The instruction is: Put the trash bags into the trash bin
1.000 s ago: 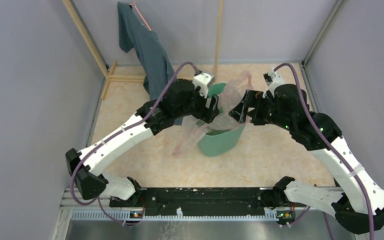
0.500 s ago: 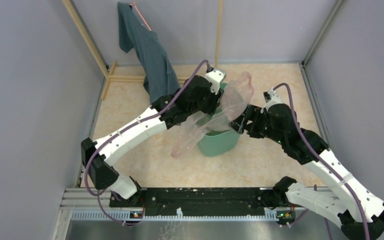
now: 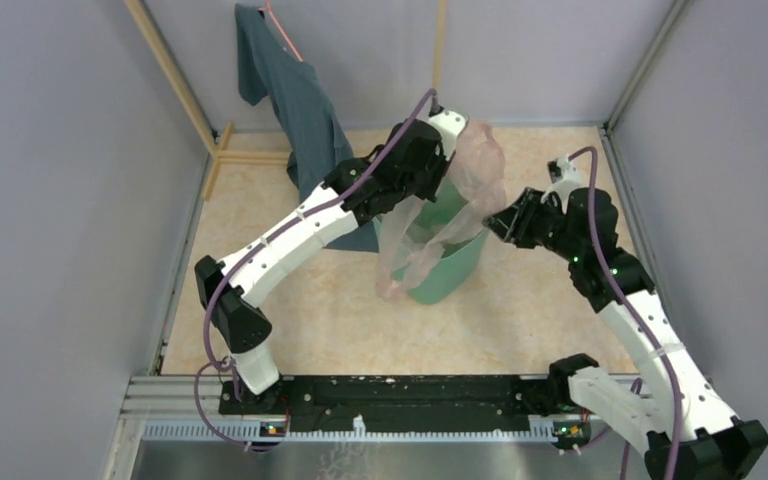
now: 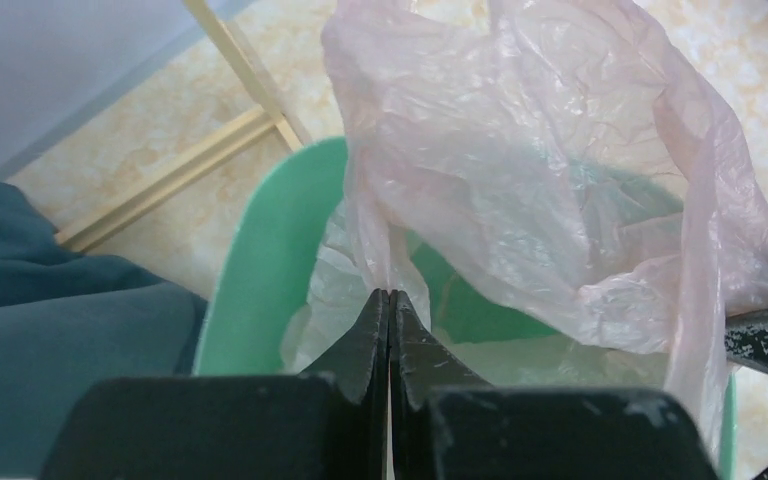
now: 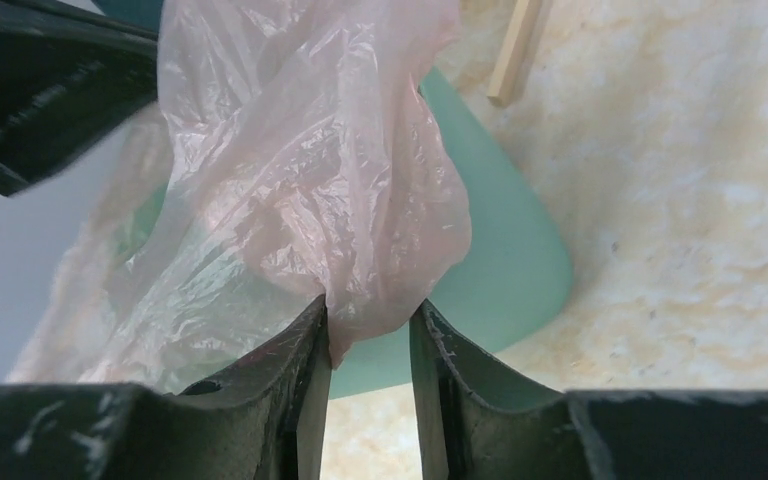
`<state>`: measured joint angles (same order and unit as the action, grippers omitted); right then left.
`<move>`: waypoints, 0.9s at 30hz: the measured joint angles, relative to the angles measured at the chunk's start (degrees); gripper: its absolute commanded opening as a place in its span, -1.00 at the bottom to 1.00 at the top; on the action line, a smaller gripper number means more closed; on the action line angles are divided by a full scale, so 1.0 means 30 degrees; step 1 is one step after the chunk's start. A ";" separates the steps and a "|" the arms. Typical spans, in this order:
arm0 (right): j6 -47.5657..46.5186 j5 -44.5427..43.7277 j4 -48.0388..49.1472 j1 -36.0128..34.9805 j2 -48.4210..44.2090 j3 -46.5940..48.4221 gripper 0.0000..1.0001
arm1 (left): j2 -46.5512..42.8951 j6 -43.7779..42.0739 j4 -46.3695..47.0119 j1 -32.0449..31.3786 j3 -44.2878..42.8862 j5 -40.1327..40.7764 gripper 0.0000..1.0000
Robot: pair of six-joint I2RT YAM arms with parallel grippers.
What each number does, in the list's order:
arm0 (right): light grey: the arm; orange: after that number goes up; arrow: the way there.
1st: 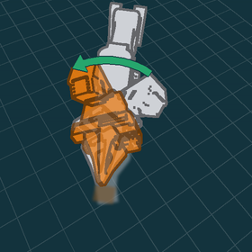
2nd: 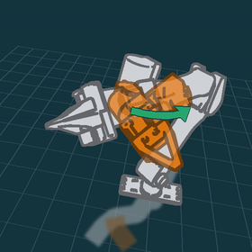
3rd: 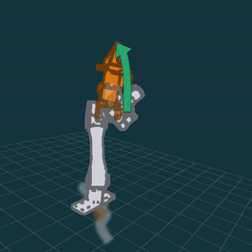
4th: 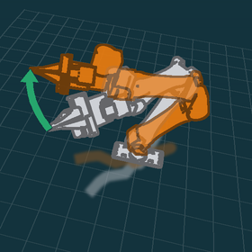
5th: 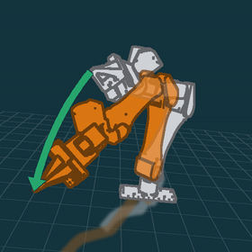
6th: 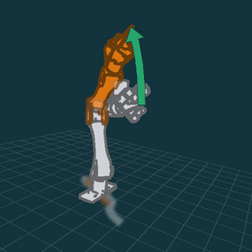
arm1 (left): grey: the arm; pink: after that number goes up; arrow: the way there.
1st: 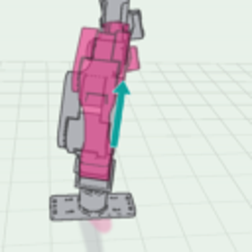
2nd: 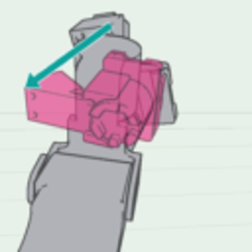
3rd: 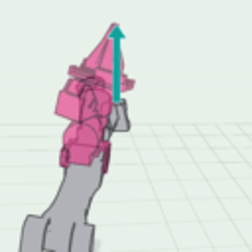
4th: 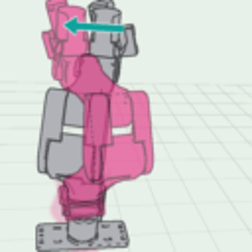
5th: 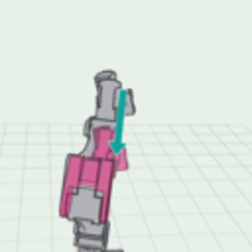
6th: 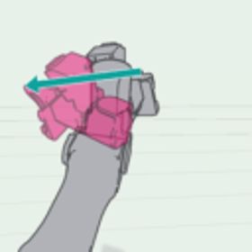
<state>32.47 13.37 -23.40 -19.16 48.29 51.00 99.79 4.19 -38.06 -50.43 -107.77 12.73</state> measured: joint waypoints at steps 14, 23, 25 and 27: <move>-0.4386 -0.5173 -0.6492 0.0503 0.1814 0.6943 0.59 | -0.1020 0.0612 0.0590 0.4408 0.0750 -0.2004 -1.00; -0.2936 -0.8182 -0.9129 -0.4437 0.5005 1.3493 0.75 | -0.2178 0.1814 0.2186 0.6397 0.2754 -0.5537 -1.00; -0.2943 -0.9034 -0.9275 -0.4998 0.6674 1.4892 0.74 | -0.2237 0.2076 0.2484 0.6411 0.3038 -0.6178 -1.00; -0.2965 -0.9792 -0.9326 -0.5209 0.8145 1.5453 0.73 | -0.2237 0.2208 0.2688 0.6426 0.3155 -0.6543 -1.00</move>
<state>23.57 -16.01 -51.37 -34.79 72.73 97.36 93.08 10.81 -30.00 -31.16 -98.30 -6.90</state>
